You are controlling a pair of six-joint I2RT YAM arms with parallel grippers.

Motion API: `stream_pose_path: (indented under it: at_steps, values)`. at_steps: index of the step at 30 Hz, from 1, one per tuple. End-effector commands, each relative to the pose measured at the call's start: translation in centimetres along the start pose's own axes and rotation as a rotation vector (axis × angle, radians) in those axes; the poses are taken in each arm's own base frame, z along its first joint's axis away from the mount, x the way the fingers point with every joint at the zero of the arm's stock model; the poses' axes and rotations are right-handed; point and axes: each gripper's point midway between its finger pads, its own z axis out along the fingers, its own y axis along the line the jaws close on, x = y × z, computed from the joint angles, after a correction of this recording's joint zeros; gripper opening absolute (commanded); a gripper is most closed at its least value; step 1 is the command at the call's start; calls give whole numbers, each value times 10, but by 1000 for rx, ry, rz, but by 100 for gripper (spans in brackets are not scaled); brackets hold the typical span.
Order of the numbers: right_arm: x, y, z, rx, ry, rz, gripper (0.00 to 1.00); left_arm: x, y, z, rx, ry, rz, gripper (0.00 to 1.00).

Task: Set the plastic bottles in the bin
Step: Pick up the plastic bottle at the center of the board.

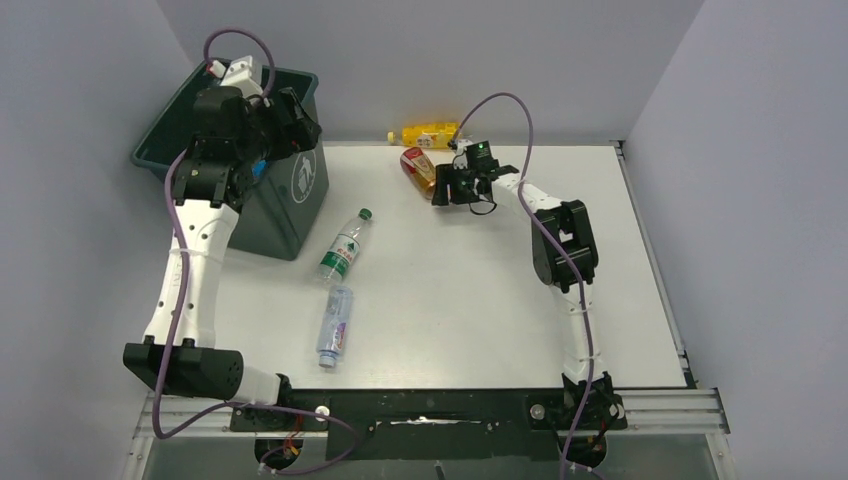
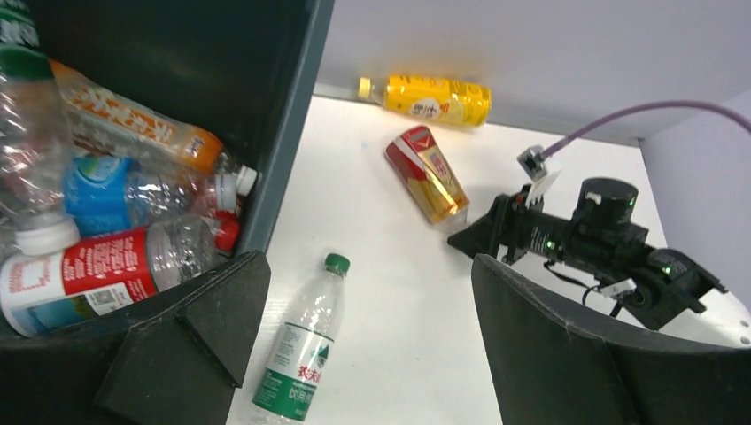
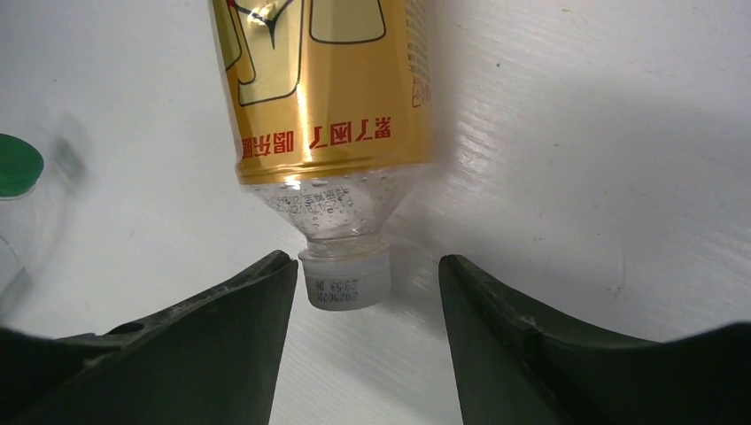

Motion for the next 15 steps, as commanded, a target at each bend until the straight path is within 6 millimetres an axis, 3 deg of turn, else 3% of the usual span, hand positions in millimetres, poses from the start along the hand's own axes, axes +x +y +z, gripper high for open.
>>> stream_pose_path:
  at_steps: [1, 5, 10, 15]
  values:
    - [-26, 17, -1, -63, -90, -24, 61, 6, -18, -7, 66, -6, 8, 85]
    - [-28, 18, 4, -84, -104, -37, 60, 28, -25, -9, 79, 44, 16, 85]
    - [-22, 22, 8, -113, -90, -43, 32, 49, -27, -11, 78, 88, 20, 86]
    - [-19, 36, -6, -114, -97, -63, 24, 60, -29, -14, 94, 114, 7, 86]
